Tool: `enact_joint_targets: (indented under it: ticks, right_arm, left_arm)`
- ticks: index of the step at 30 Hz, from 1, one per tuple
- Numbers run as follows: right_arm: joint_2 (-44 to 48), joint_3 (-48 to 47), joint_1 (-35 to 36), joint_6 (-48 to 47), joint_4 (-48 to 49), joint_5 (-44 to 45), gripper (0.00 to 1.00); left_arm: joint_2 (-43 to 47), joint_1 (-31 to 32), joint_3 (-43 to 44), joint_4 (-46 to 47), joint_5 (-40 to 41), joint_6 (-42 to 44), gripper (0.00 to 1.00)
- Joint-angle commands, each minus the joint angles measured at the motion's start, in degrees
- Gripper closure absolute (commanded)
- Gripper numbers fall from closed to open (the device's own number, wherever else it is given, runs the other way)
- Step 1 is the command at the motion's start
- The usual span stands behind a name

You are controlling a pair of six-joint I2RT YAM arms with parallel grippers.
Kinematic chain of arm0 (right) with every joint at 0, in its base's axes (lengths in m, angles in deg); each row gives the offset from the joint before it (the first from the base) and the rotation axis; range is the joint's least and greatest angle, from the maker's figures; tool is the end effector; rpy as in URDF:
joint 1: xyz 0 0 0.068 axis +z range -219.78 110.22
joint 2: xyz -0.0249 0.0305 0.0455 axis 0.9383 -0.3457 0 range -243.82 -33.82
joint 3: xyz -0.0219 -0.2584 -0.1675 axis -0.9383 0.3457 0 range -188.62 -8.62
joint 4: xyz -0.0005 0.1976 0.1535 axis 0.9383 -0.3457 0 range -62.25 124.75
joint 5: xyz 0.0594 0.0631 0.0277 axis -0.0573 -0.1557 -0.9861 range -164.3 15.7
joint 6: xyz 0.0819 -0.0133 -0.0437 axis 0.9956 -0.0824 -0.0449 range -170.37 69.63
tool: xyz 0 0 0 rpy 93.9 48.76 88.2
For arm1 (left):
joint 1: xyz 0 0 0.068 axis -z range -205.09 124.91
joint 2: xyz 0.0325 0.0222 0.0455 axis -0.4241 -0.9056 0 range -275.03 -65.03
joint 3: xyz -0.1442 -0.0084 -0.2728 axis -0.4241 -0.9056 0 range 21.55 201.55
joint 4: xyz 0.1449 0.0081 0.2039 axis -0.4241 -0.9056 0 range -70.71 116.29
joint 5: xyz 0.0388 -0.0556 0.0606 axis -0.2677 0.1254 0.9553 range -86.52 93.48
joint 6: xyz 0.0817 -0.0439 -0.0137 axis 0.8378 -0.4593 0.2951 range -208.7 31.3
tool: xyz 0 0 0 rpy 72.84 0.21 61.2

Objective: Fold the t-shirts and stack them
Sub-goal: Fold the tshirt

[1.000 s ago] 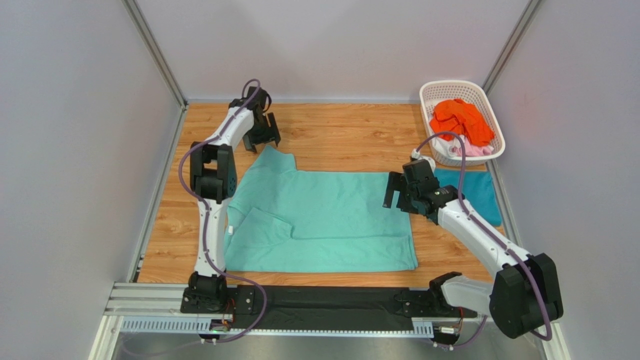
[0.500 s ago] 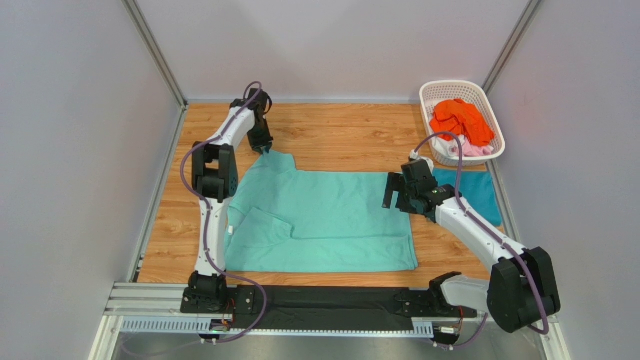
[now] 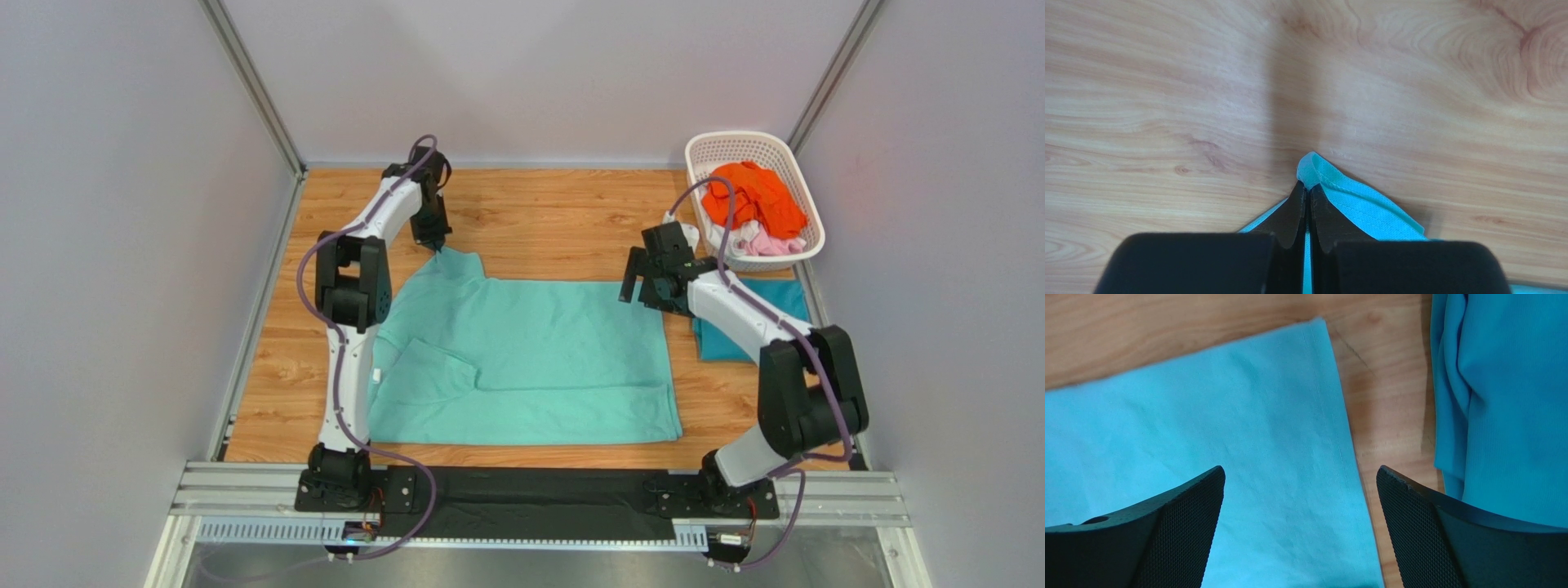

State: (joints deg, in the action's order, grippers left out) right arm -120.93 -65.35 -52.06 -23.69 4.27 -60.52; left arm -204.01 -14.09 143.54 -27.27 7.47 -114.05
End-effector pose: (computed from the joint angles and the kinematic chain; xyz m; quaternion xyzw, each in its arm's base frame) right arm 0.3036 0.0758 0.2116 0.1052 0.9555 -0.0131 0.2751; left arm 0.5315 -0.0973 0.1510 -0.1288 0.9766 -0.0201 0.1712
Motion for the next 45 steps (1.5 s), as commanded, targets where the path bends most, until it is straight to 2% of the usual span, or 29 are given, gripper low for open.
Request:
enact_joint_targets:
  ticks: [1,4,11,15,27,30,33,34,37,39,45]
  right_arm:
    - [-5.2,-7.6,-0.5,0.4,2.3,5.2,0.06]
    - [-12.0,-13.5,-1.4,0.5,2.1,8.4,0.07]
    - [-24.4,-23.7,-4.4,1.6,0.7,7.1,0.09]
    - [-29.2,-26.3,-5.1,2.1,-0.8,4.9,0.17]
    - [-25.7,-19.5,-5.1,5.1,-0.2,3.3,0.34]
    - [-23.9,-17.4,-5.1,5.1,0.9,2.8,0.43]
    - [-22.2,-15.9,-5.1,5.1,2.4,2.2,0.65]
    - [-22.1,-15.4,-5.1,4.8,2.9,1.6,0.80]
    - [-21.9,-16.1,-5.0,4.0,3.1,1.1,0.95]
    - [-21.1,-16.1,-4.8,3.3,2.9,1.1,1.00]
    - [-15.2,-12.9,-3.0,1.5,3.1,1.6,1.00]
  left_arm:
    - [5.8,0.6,-3.9,2.2,-1.5,1.1,1.00]
    - [7.9,0.7,-6.9,3.5,-1.5,0.9,1.00]
    - [10.7,0.7,-12.2,6.1,-1.4,1.2,1.00]
    - [12.1,0.7,-13.4,6.8,0.1,1.0,1.00]
    - [15.3,0.7,-17.2,8.1,0.0,-0.2,1.00]
    - [16.5,0.7,-18.9,9.0,0.1,-0.5,1.00]
    - [18.0,0.7,-20.5,9.3,-0.1,-0.8,1.00]
    - [18.6,0.7,-21.8,10.0,0.1,-1.0,1.00]
    - [20.4,0.8,-23.9,11.3,-0.6,-1.3,1.00]
    - [21.6,0.7,-24.9,11.7,-1.4,-1.5,1.00]
    - [26.6,1.1,-31.0,13.9,-1.5,-2.7,1.00]
